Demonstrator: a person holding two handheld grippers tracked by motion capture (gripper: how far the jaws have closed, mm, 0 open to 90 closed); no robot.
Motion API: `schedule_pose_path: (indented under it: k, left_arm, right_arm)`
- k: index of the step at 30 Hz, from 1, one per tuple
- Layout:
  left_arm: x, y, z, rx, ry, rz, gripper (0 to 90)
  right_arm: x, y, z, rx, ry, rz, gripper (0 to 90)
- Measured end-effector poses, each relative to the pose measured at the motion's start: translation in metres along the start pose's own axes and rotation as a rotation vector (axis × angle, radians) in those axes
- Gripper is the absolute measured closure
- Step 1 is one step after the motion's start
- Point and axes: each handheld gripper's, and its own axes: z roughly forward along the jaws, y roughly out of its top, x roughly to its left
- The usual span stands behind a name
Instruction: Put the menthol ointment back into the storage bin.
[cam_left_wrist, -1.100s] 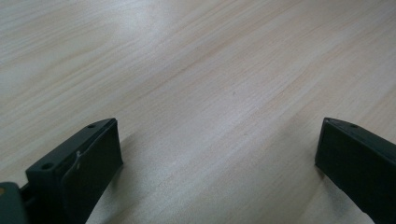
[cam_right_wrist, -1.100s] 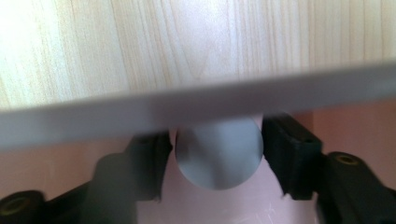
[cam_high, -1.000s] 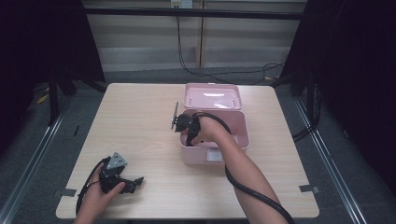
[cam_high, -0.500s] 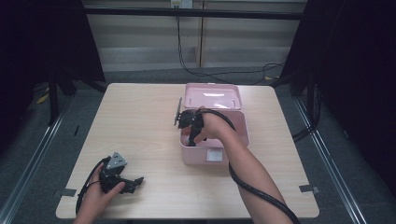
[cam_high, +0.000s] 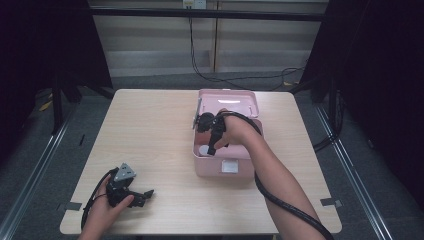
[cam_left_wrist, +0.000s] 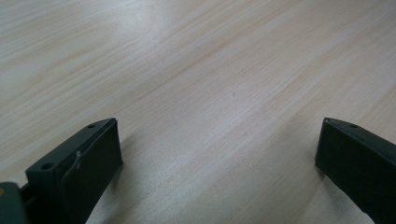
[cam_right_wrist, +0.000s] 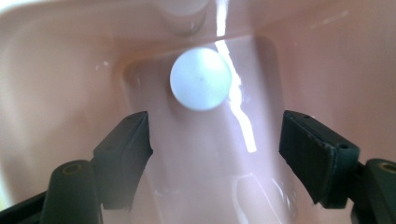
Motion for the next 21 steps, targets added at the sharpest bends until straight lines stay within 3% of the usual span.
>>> schedule_pose_path:
  k: [21]
  left_arm:
    - [0.0,0.0,0.0,-0.002,-0.003,0.001,0.0]
  right_arm:
    - [0.013,-0.031,-0.048,0.017,0.009,0.014,24.0]
